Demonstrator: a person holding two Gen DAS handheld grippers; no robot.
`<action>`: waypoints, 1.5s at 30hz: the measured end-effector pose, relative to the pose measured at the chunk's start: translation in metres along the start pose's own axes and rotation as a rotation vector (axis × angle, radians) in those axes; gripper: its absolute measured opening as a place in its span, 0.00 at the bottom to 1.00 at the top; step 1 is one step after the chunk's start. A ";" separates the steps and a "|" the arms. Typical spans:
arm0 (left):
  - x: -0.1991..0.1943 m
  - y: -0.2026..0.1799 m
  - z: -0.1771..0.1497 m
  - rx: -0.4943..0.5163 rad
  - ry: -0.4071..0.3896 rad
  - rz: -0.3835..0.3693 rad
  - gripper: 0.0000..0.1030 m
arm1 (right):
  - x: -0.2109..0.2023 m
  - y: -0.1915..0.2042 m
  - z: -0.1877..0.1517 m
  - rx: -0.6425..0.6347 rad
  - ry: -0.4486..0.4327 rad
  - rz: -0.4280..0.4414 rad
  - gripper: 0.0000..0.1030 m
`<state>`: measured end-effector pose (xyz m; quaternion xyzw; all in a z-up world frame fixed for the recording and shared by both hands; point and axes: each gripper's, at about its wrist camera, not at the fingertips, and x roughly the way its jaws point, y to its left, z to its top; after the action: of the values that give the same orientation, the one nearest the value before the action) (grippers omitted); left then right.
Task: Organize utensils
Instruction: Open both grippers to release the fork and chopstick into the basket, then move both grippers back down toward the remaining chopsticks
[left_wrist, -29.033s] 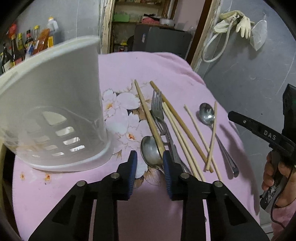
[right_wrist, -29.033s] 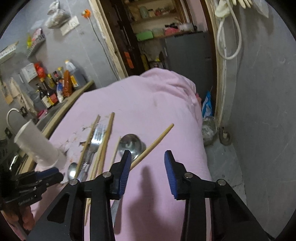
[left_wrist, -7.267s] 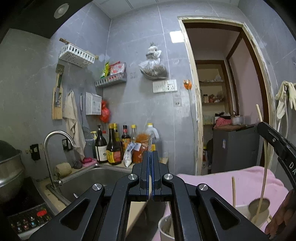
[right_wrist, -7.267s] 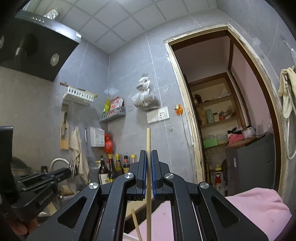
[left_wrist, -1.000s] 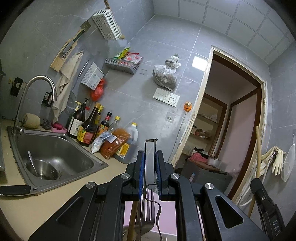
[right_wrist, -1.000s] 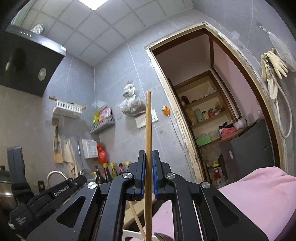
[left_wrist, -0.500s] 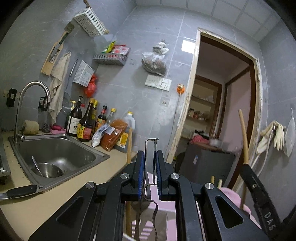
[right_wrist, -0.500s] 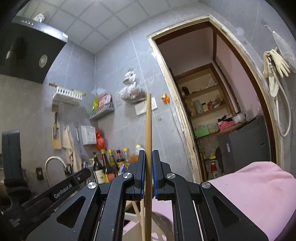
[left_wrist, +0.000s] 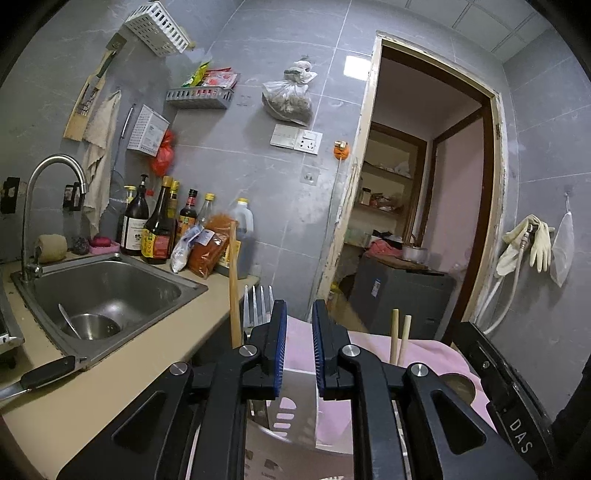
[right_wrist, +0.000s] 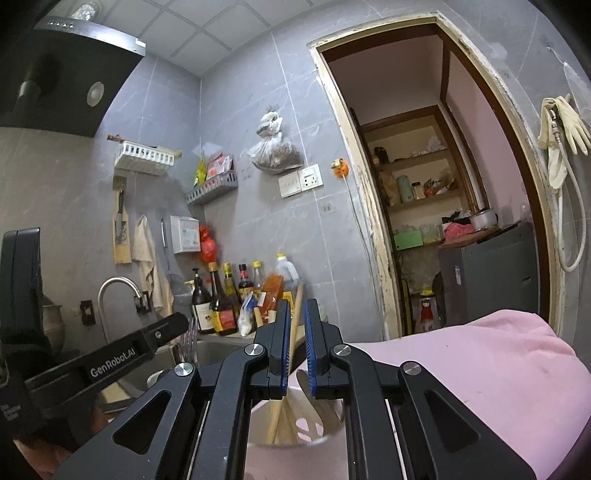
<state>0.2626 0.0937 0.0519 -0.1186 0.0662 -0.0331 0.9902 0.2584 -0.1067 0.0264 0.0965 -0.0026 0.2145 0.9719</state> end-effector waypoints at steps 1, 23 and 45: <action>0.000 0.000 0.000 0.002 0.003 0.001 0.11 | -0.001 0.000 0.000 0.000 0.003 0.001 0.06; -0.030 -0.028 0.019 0.019 -0.006 -0.117 0.51 | -0.048 -0.043 0.056 0.015 -0.084 -0.068 0.60; -0.051 -0.110 -0.027 0.146 0.211 -0.294 0.90 | -0.119 -0.107 0.065 -0.171 0.054 -0.164 0.99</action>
<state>0.2027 -0.0146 0.0583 -0.0505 0.1491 -0.1943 0.9682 0.1974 -0.2640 0.0648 0.0075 0.0131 0.1356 0.9907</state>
